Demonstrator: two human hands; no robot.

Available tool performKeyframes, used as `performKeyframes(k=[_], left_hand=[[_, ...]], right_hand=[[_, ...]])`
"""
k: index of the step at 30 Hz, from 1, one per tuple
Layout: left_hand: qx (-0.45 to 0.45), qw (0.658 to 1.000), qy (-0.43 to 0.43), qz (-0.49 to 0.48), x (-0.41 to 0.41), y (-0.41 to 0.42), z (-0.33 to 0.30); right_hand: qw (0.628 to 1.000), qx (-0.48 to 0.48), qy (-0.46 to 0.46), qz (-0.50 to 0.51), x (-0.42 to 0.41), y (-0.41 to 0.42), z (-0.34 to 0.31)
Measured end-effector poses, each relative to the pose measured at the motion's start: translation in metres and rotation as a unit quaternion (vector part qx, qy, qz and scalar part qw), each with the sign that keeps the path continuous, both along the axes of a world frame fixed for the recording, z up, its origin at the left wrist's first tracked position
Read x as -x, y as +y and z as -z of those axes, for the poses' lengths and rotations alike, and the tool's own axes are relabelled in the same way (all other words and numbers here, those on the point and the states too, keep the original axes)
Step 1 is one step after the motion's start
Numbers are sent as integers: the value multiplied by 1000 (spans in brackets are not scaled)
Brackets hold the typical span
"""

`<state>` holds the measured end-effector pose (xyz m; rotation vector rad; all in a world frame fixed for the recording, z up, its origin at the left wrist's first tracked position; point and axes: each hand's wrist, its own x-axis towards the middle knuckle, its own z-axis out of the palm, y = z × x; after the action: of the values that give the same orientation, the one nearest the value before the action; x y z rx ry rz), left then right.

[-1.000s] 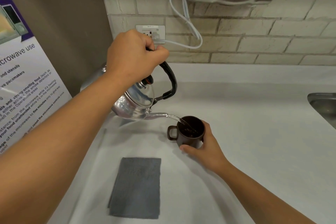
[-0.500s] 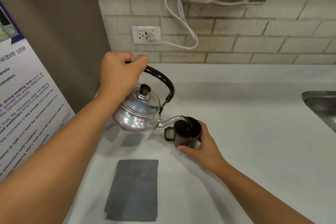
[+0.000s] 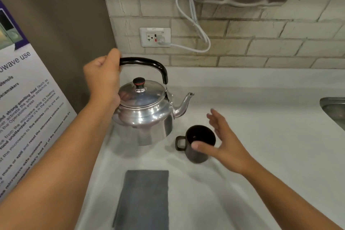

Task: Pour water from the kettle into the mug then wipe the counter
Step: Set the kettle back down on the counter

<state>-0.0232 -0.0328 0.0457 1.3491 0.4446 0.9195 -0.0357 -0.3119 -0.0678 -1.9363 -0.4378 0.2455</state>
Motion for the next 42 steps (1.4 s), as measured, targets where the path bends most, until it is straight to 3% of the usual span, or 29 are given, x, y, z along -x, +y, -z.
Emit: performKeyframes(k=[5, 8, 13, 28, 35, 39, 42], left_hand=[[-6, 1000, -10, 0, -22, 12, 21], [-23, 1000, -13, 6, -34, 15, 43], [-29, 999, -14, 8, -50, 22, 73], [-58, 998, 34, -14, -76, 39, 121], [-159, 981, 110, 22, -87, 51, 120], [-266, 942, 194, 66, -99, 63, 120], [-276, 916, 273, 104, -104, 69, 124]], right_hand=[[993, -84, -78, 7, -35, 45, -61], [990, -66, -126, -18, -57, 84, -75], [980, 35, -178, -84, -80, 129, -57], [969, 60, -232, -60, -107, 147, -15], [967, 93, -237, -19, -136, 160, -17], [963, 157, -218, -15, -151, 169, -13], [962, 196, -191, -20, -158, 175, -9]])
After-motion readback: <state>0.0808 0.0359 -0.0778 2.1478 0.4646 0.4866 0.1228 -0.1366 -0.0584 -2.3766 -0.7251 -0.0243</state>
